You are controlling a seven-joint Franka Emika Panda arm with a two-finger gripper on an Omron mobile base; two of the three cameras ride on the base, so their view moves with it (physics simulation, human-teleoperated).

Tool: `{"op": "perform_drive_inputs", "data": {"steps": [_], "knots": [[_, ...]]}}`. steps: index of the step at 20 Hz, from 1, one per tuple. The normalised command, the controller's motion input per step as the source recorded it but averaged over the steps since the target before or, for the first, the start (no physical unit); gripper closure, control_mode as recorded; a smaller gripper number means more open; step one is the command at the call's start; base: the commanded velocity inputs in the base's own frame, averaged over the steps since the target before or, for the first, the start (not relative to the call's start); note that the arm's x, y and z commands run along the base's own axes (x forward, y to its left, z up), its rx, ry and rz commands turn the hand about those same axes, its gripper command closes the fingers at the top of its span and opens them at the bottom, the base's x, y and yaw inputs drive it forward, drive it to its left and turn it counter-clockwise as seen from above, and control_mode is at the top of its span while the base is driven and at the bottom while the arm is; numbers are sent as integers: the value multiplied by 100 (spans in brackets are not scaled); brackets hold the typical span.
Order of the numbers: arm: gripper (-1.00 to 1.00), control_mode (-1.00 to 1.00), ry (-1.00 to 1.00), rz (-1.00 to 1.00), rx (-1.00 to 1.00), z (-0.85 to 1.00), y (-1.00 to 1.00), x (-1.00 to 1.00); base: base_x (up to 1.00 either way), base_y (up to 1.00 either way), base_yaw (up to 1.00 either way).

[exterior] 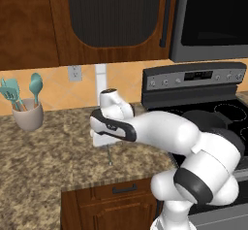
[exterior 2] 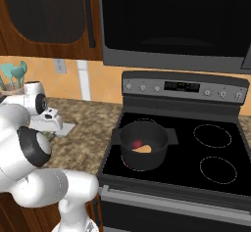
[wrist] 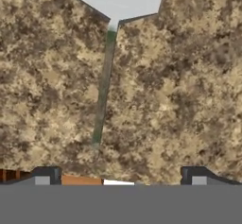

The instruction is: Put the tomato and squash in the pot. Retrieve the spatula and lightly stir the vegetables in the pot.

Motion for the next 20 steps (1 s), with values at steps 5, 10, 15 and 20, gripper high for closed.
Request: {"op": "perform_drive_inputs", "data": {"steps": [5,10,15,20], "knots": [[-100,-100,1,-6,0,-50,14,16,0,0,0],[-100,-100,0,-6,2,-44,10,16,0,0,0],[-100,-100,0,-3,3,-31,8,2,0,0,0],[-100,-100,1,-4,1,-24,4,0,0,0,0]]}}
